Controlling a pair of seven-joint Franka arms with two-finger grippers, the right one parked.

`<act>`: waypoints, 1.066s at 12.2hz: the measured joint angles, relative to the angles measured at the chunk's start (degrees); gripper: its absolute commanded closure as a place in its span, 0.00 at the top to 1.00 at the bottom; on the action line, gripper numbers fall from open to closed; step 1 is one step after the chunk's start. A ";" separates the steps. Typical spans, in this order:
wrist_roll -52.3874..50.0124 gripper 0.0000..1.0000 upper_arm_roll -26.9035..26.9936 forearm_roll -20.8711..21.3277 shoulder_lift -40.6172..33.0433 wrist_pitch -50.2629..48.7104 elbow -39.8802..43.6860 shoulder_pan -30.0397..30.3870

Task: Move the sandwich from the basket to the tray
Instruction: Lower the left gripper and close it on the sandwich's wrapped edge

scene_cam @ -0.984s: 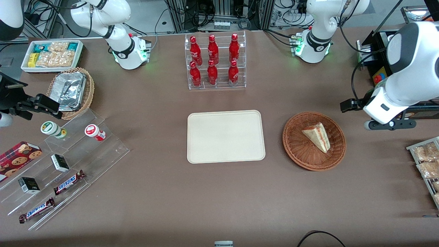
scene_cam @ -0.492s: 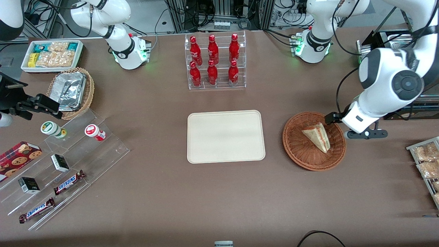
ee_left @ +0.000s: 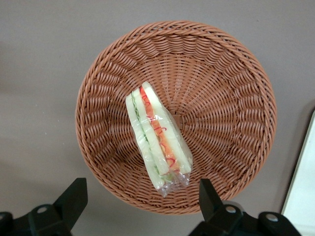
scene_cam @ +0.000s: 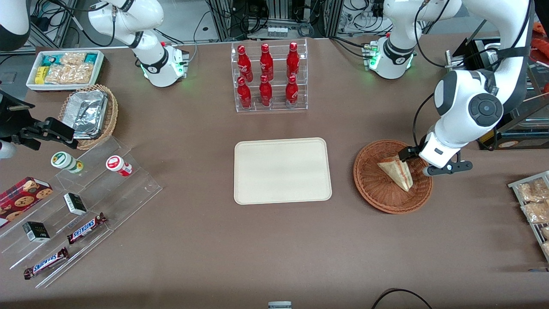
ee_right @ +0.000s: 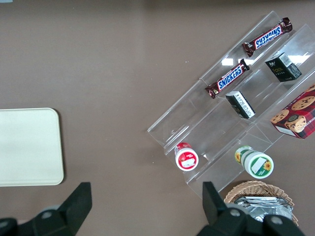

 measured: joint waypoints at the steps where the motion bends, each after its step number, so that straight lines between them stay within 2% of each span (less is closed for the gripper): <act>1: -3.50 1.00 -0.25 0.00 0.00 0.75 -0.24 0.00; 8: -29.55 1.00 -1.32 0.00 0.29 4.19 -2.99 -0.02; 11: -34.59 1.00 -1.88 -0.02 1.55 6.67 -3.48 -0.02; 13: -35.69 1.00 -1.93 -0.02 2.43 11.71 -5.58 -0.02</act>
